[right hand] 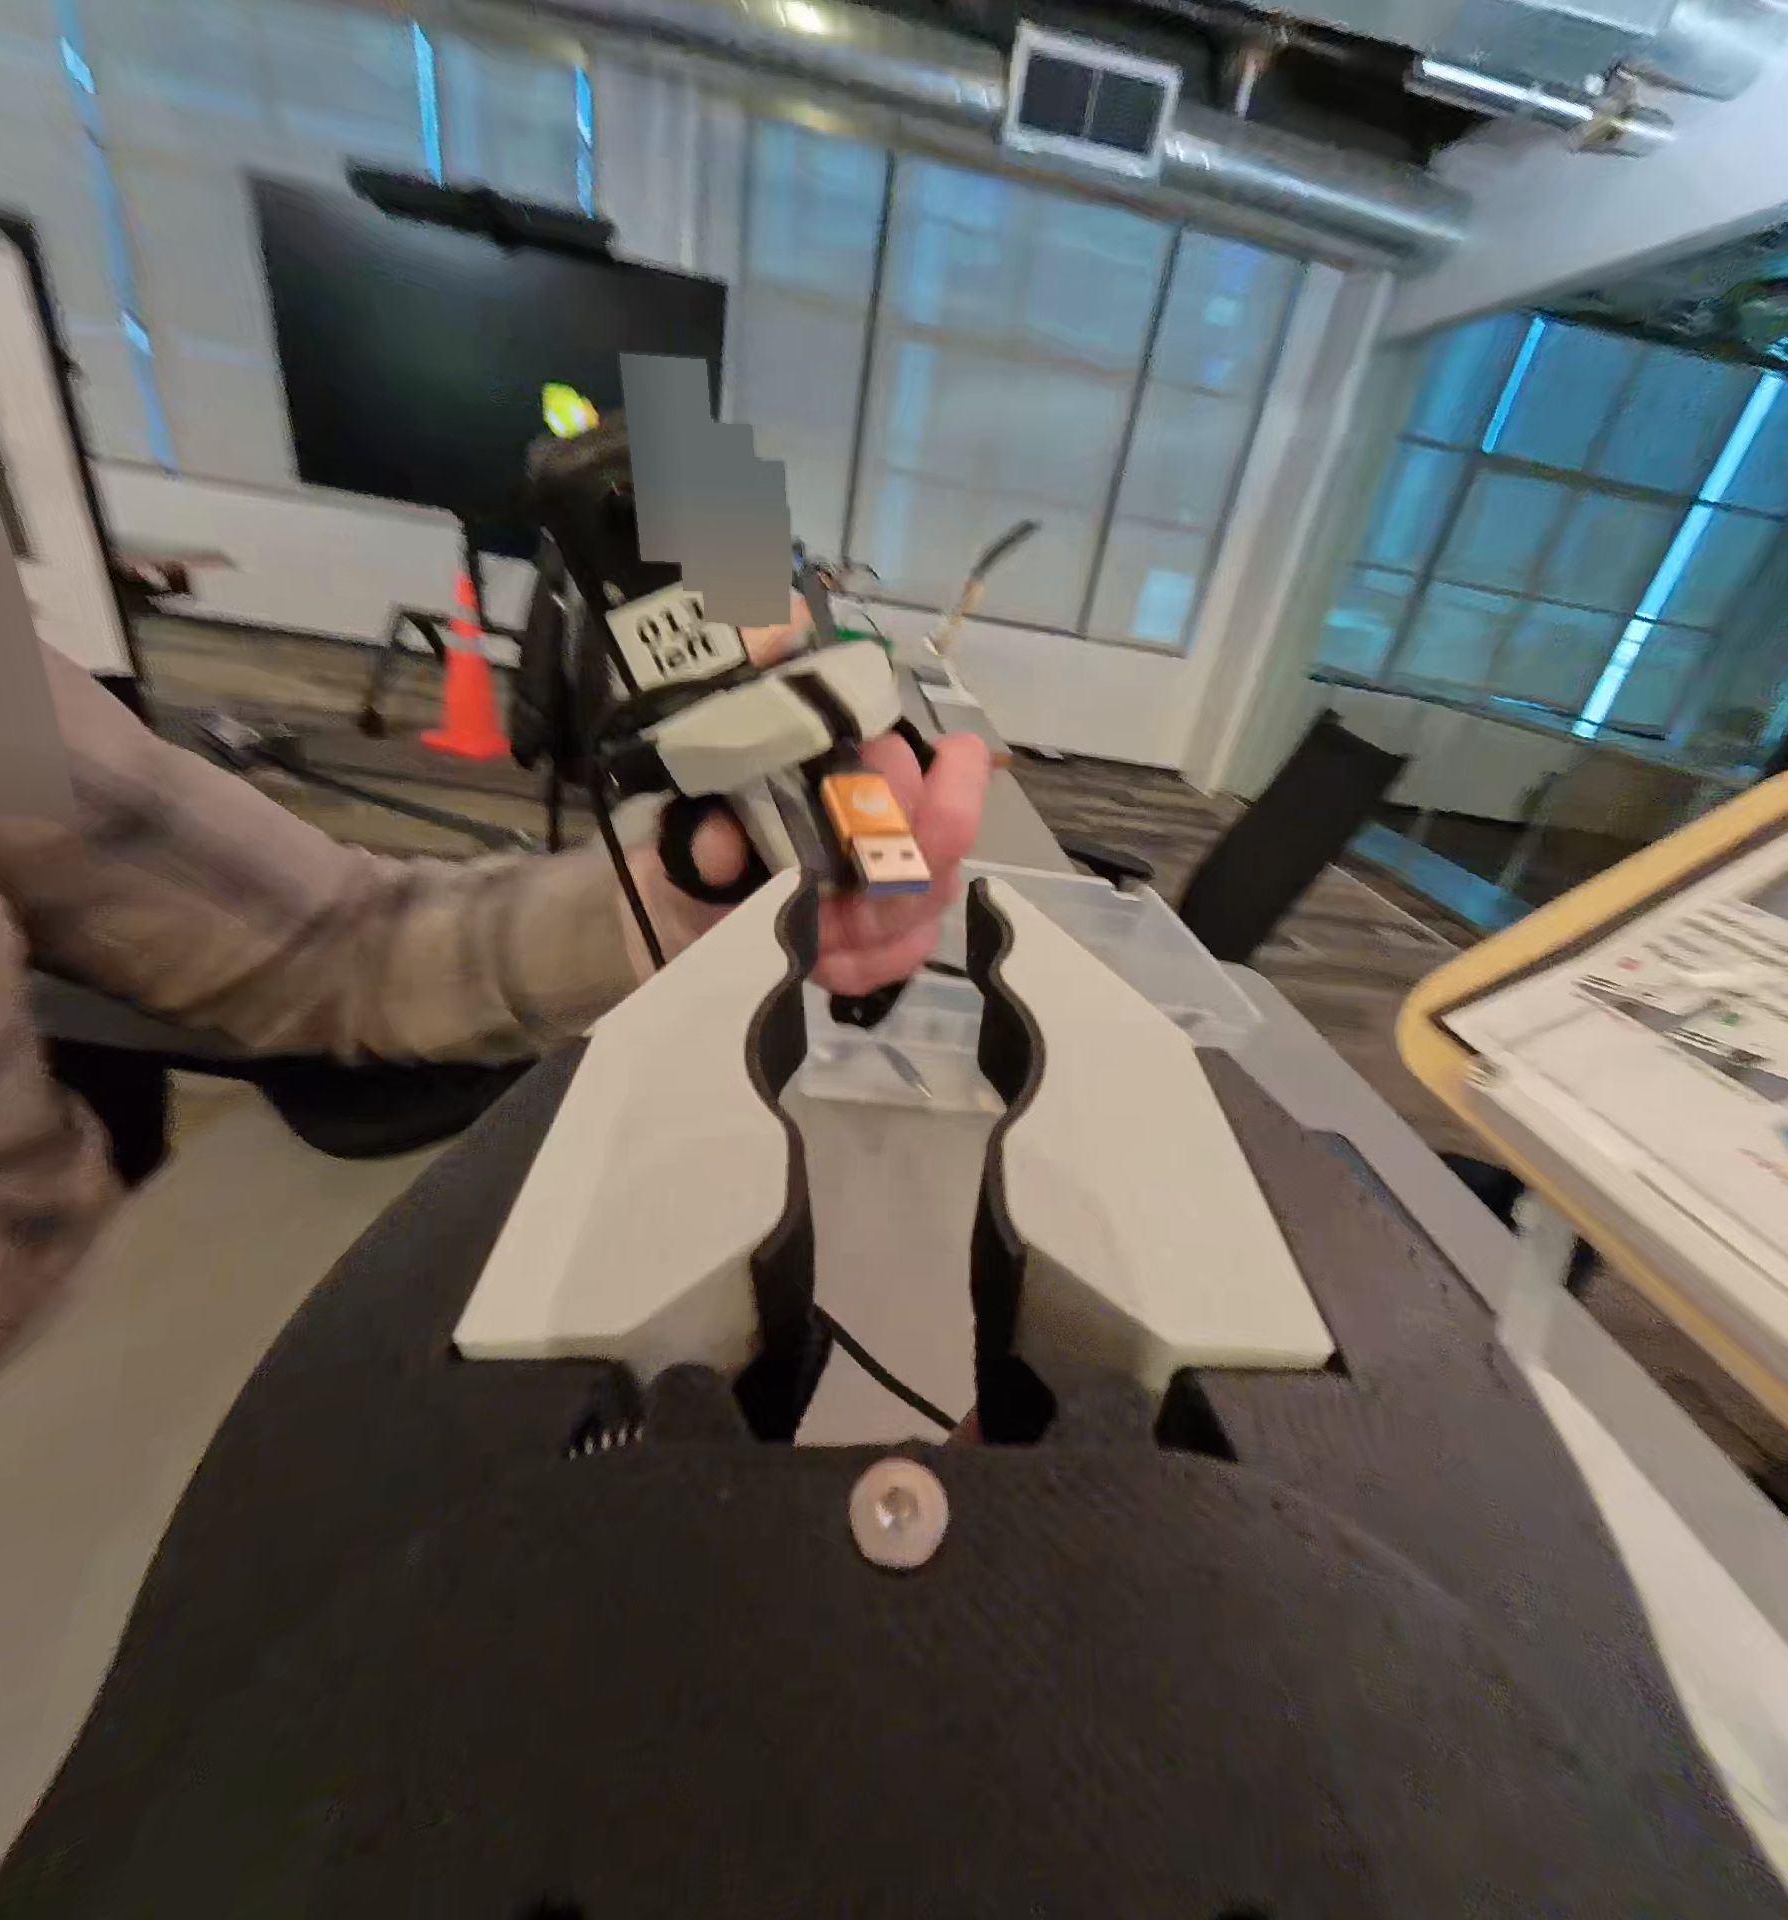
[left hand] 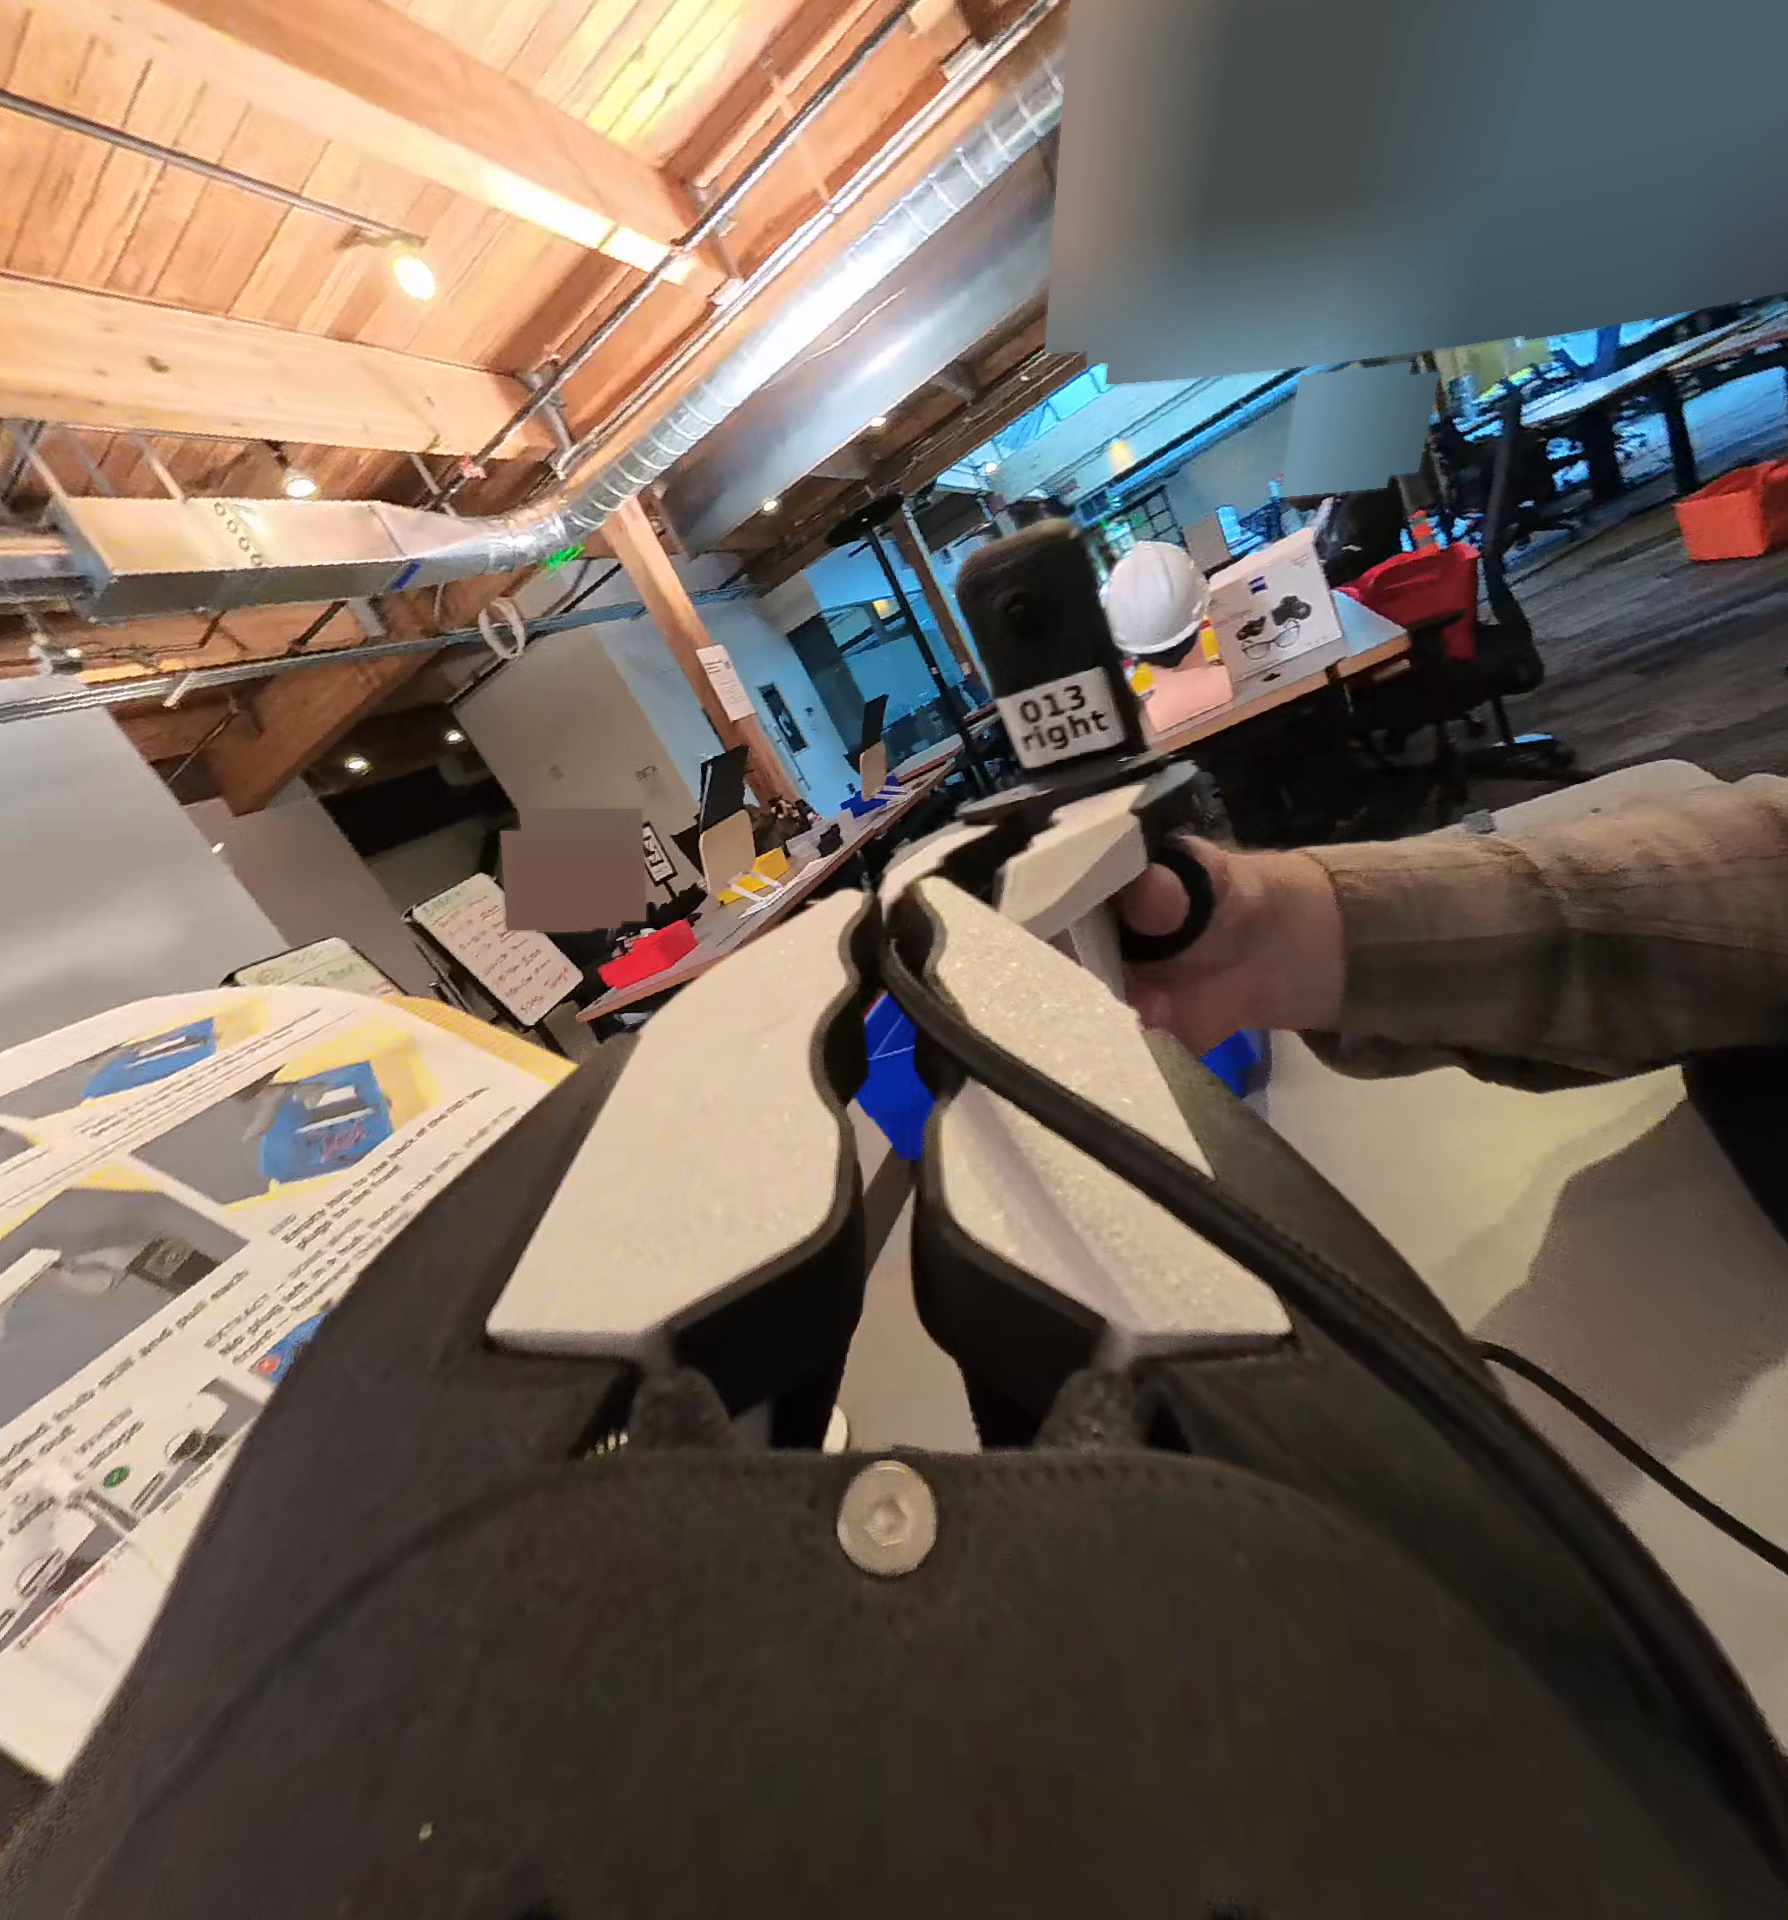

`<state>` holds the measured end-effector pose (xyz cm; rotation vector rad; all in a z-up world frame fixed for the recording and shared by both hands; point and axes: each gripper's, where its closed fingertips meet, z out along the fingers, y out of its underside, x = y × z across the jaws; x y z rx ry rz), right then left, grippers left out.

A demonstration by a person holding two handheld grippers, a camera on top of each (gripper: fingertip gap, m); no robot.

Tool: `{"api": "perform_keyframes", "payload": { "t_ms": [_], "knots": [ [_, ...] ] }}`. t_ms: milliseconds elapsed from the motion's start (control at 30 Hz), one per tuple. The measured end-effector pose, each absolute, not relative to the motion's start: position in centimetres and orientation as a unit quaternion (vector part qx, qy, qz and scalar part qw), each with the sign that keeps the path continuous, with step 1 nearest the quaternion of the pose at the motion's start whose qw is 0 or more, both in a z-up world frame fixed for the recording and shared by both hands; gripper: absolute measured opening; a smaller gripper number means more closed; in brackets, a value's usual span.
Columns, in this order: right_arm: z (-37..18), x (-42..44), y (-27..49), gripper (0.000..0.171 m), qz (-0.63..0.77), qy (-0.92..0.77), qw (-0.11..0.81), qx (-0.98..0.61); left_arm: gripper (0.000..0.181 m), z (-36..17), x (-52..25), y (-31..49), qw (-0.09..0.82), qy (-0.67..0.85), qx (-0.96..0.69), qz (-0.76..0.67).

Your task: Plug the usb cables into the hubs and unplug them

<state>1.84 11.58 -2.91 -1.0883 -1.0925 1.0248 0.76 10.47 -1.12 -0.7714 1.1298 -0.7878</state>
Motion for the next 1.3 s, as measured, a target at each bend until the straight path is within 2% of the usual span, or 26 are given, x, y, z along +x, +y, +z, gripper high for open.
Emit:
{"api": "perform_keyframes", "payload": {
  "t_ms": [200,500,600,700,1033,1300],
  "knots": [
    [-2.9,1.2,10.2,0.013,0.485,-0.476,0.579,-0.450,0.003,-1.1,1.1,9.4,0.701,0.521,-0.332,-0.356],
    [-2.3,1.4,9.9,0.010,0.460,-0.480,0.610,-0.432,0.004,-1.1,1.1,9.7,0.691,0.514,-0.348,-0.370],
    [-2.3,1.5,10.0,0.009,0.435,-0.488,0.624,-0.429,0.023,-1.7,1.6,9.6,0.662,0.525,-0.366,-0.390],
    [-2.7,1.3,9.8,0.009,0.401,-0.510,0.631,-0.425,0.030,-2.2,2.2,9.4,0.640,0.530,-0.384,-0.402],
    [-2.9,2.1,9.2,0.009,0.281,-0.563,0.672,-0.389,0.024,-2.9,3.0,8.8,0.514,0.513,-0.457,-0.514],
    [-2.8,2.3,9.4,0.009,0.273,-0.564,0.673,-0.393,0.019,-3.0,3.4,9.2,0.519,0.495,-0.465,-0.519]
  ]
}}
